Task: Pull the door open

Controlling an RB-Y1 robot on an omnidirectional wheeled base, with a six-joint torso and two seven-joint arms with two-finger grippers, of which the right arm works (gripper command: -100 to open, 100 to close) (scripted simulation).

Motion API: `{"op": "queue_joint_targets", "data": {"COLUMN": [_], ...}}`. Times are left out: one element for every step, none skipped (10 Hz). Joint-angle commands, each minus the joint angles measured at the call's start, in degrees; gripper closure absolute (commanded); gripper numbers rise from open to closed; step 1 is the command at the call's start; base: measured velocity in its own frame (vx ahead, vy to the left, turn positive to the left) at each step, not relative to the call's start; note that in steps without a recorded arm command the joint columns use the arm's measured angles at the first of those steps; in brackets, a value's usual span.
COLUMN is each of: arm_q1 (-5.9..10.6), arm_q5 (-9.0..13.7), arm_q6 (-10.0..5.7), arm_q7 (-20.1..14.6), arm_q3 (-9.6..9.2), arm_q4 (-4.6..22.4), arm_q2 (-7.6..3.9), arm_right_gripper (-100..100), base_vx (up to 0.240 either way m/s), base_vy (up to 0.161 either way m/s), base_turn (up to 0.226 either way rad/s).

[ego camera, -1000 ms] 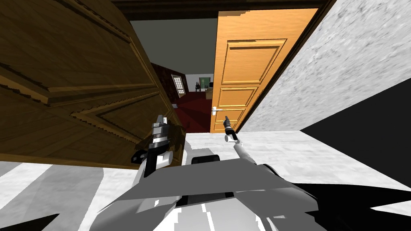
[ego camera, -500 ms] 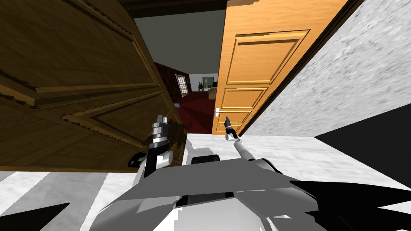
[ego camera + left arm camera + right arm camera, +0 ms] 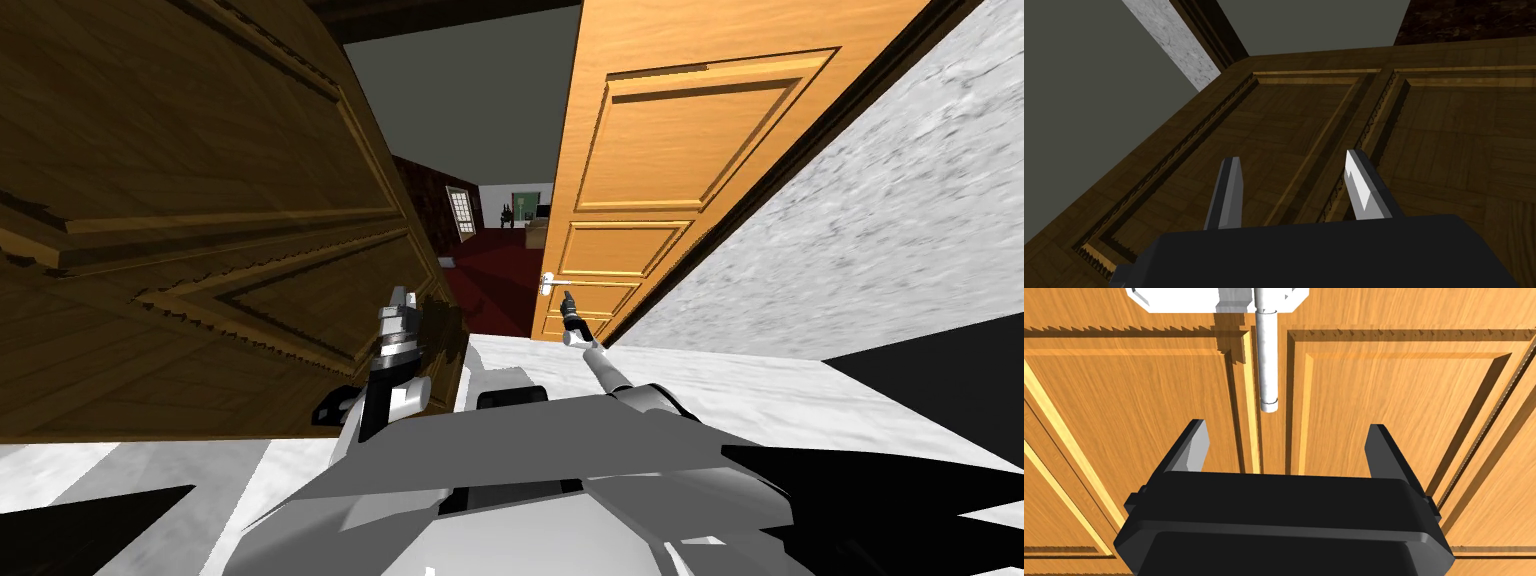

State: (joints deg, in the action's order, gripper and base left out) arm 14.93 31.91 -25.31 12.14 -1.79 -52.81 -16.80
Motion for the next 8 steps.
{"op": "queue_joint_targets", "data": {"arm_q1": [1.05,1.48,1.92,2.53,2.18,1.57,1.31,0.73], "arm_q5": [0.8,1.1,1.5,2.0,1.7,2.1,2.3,2.6], "arm_q6": [-0.03,0.07,0.17,0.3,0.17,-0.23,-0.38,-0.73], "arm_q7": [0.0,0.1,0.2,0.3,0.1,-0.9,-1.2,-2.1], "arm_q3": [-0.16,-0.15,-0.14,-0.13,-0.17,0.1,0.2,0.42], "arm_q4": [2.1,2.9,3.6,4.7,4.1,4.6,4.7,5.0], "arm_q2": [-0.5,-0.66,-0.82,-1.04,-0.97,-2.28,-2.76,-3.86], "arm_right_gripper": [-100,-100,-100,-100,-100,-100,-100,-100], "base_vx": [0.076,0.062,0.058,0.062,0.029,0.132,0.193,0.19], "base_vy": [-0.024,-0.012,-0.013,-0.016,-0.009,-0.019,-0.016,-0.003], "base_turn": [0.064,0.051,0.046,0.064,0.016,0.131,0.145,0.14]}}
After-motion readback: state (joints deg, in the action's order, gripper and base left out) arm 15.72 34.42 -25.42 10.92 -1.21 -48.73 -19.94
